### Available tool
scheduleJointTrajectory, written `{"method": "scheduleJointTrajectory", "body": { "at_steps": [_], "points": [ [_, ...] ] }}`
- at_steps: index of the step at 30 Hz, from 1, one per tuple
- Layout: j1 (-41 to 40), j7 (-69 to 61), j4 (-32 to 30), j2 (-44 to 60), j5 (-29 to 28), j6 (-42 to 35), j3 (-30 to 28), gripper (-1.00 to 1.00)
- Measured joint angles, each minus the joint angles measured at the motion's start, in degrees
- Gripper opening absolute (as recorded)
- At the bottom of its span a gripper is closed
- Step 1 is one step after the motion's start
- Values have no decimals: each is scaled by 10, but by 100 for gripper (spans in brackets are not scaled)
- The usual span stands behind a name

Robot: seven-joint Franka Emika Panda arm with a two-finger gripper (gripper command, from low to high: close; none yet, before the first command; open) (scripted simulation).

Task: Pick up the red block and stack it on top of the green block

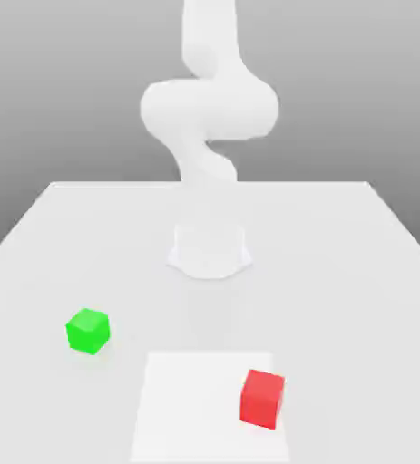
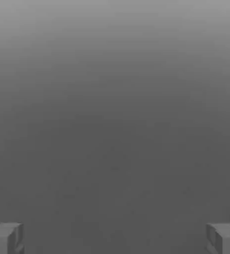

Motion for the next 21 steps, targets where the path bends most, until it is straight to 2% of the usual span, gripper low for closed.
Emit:
{"method": "scheduleJointTrajectory", "body": {
  "at_steps": [12, 21],
  "points": [
    [-33, 158, -94, 253, -26, 123, 76, 0],
    [-18, 265, -164, 439, -34, 214, 98, 0]
  ]
}}
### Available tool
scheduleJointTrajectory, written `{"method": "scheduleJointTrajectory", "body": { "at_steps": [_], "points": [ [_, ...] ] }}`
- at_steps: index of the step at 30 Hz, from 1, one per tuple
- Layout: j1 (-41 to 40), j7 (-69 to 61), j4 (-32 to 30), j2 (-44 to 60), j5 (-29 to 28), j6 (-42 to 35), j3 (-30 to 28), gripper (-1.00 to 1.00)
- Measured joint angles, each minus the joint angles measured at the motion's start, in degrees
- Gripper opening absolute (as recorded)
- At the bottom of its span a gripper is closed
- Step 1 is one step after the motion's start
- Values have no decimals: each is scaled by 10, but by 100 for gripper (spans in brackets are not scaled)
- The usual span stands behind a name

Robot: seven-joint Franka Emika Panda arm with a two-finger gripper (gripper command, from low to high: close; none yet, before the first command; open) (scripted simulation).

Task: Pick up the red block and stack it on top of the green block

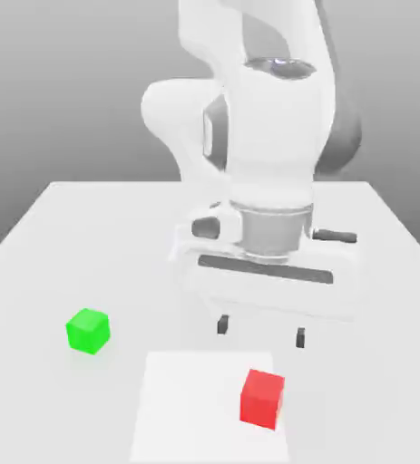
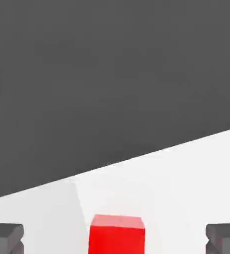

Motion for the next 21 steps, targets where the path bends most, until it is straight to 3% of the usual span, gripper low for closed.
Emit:
{"method": "scheduleJointTrajectory", "body": {
  "at_steps": [6, 7, 14, 19, 21],
  "points": [
    [28, 50, 5, 124, -47, 94, -35, 0],
    [35, 56, 7, 140, -54, 107, -44, -100],
    [36, 57, 8, 142, -56, 110, -45, -100],
    [13, 21, -7, 52, -7, 35, -11, -100],
    [-8, 24, -23, 17, -3, 16, -29, -100]
  ]
}}
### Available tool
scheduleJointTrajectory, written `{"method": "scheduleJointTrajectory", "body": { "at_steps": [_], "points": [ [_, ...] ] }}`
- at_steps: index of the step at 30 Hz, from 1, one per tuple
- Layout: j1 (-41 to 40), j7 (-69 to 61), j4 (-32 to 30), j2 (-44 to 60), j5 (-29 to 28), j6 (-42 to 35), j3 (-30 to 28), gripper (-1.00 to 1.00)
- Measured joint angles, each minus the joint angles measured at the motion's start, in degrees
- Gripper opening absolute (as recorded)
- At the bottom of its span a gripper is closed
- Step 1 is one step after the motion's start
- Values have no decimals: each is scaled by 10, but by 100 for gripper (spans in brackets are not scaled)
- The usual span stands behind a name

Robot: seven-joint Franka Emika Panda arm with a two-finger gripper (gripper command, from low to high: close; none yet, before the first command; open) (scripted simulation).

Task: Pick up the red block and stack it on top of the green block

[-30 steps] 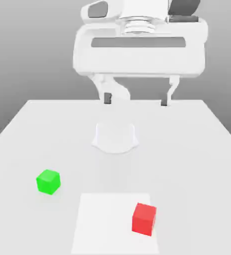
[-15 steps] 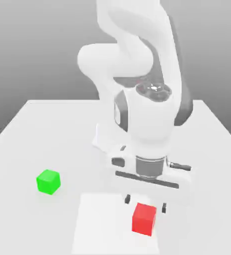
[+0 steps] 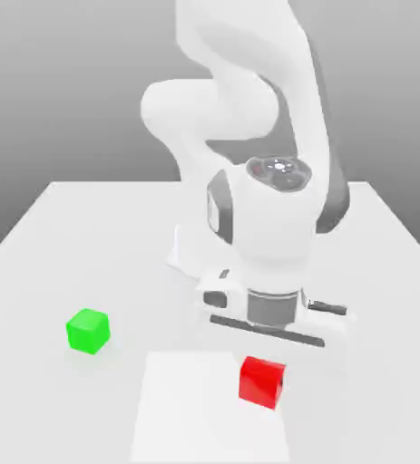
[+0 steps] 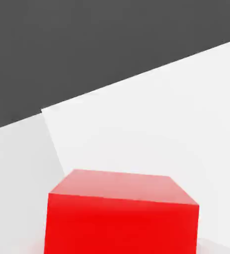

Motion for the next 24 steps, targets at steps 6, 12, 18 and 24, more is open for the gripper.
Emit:
{"method": "scheduleJointTrajectory", "body": {
  "at_steps": [6, 12, 18, 24],
  "points": [
    [-149, 49, -72, -94, -20, -21, -69, -100],
    [-253, 82, -146, -187, -13, -38, -154, -100],
    [-261, 69, -157, -105, 16, 54, -178, -100],
    [-247, 51, -155, -49, 44, 108, -173, 100]
  ]
}}
